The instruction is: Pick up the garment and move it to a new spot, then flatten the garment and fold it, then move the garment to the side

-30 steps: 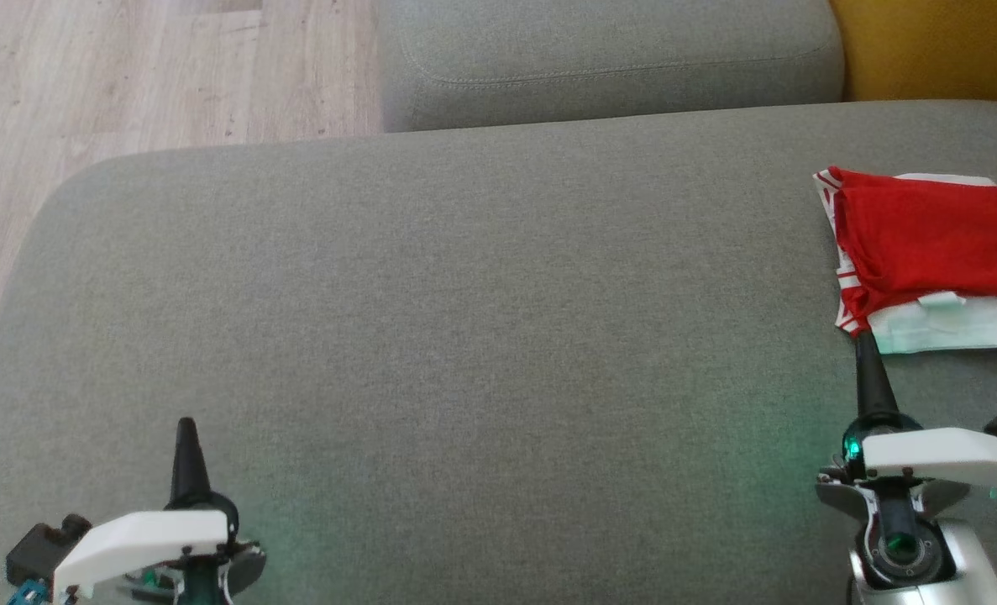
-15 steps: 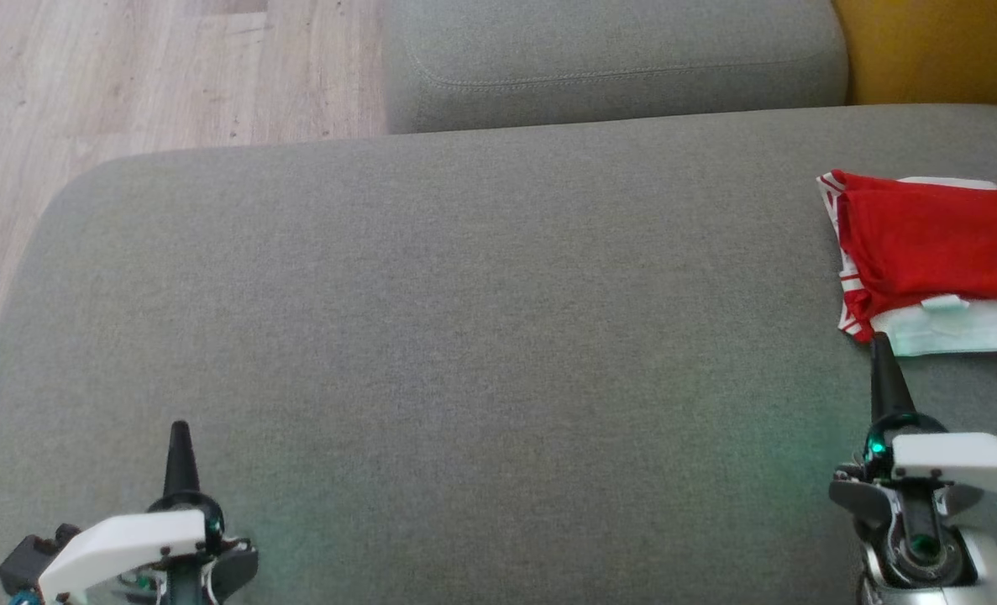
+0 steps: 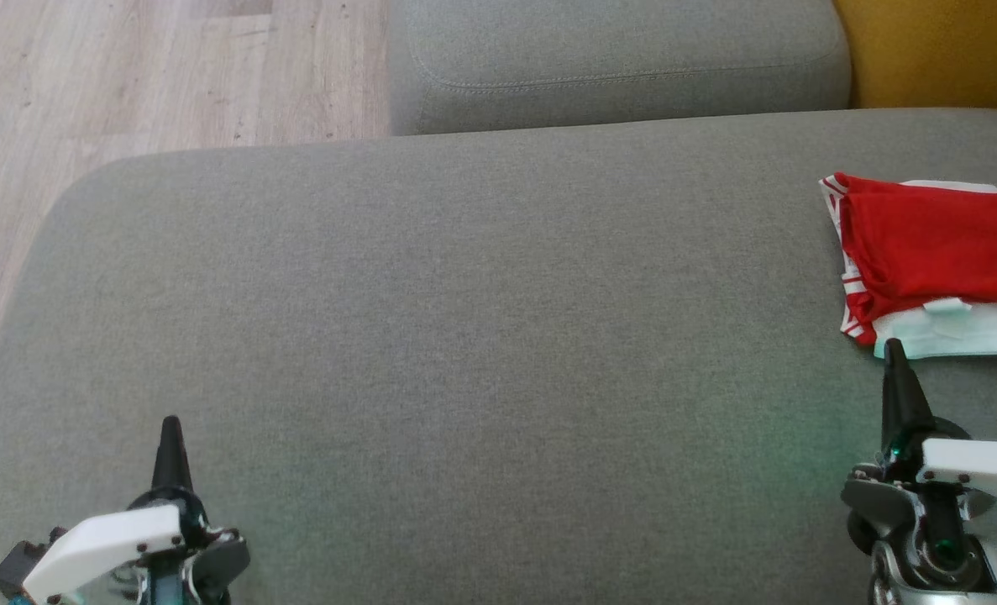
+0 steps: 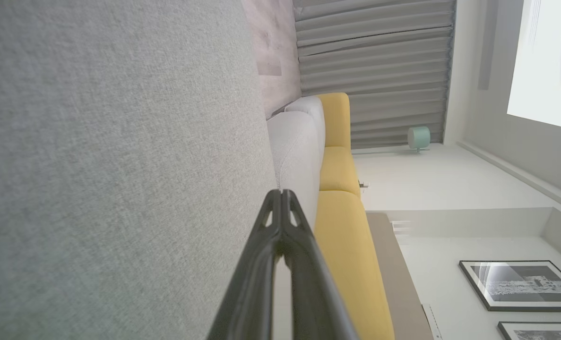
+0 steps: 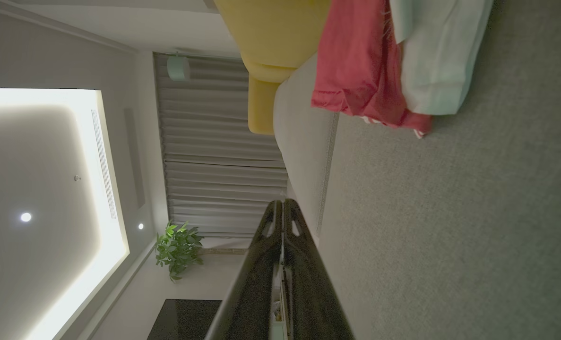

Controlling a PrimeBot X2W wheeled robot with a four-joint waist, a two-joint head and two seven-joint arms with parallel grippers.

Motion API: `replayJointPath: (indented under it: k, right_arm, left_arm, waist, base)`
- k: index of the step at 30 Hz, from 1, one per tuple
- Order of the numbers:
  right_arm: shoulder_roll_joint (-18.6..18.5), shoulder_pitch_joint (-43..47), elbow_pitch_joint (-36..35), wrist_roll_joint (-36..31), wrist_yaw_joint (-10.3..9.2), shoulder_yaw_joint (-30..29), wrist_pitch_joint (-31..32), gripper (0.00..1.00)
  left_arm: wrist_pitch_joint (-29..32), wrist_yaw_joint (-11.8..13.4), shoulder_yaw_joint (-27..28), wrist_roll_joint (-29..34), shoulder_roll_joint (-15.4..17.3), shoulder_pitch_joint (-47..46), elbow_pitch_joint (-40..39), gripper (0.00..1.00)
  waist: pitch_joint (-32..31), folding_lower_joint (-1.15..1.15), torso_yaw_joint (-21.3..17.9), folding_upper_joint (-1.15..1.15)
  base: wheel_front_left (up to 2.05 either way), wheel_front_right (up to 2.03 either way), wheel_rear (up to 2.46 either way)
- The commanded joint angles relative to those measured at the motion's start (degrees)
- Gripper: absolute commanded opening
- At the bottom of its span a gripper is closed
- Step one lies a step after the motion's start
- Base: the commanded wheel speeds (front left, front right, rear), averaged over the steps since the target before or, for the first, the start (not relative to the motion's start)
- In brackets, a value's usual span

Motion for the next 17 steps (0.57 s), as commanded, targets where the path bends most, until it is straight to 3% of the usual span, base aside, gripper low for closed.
replayJointPath:
  k: [1,9,17]
  right_arm:
    - [-0.87,-1.27,-2.69,2.06,-0.04,0.5,0.79,0.0]
    - [-0.82,-1.06,-3.15,6.81,-0.04,-0.54,2.16,0.0]
    - [-0.71,-1.07,-3.14,6.68,-0.04,-0.69,2.28,0.0]
  left_arm:
    - [0.61,-0.49,2.08,-1.73,0.38,-3.29,-2.08,0.0]
    - [1.95,-0.93,2.86,-6.12,0.41,-3.52,-2.18,0.0]
    - [1.95,-0.93,2.86,-6.12,0.41,-3.52,-2.18,0.0]
  waist:
    - [-0.03,0.0,0.04,0.0]
    - [-0.15,0.0,0.23,0.0]
    - [-0.15,0.0,0.23,0.0]
  base:
    - [0.0,0.0,0.0]
    - [0.0,0.0,0.0]
    - [0.0,0.0,0.0]
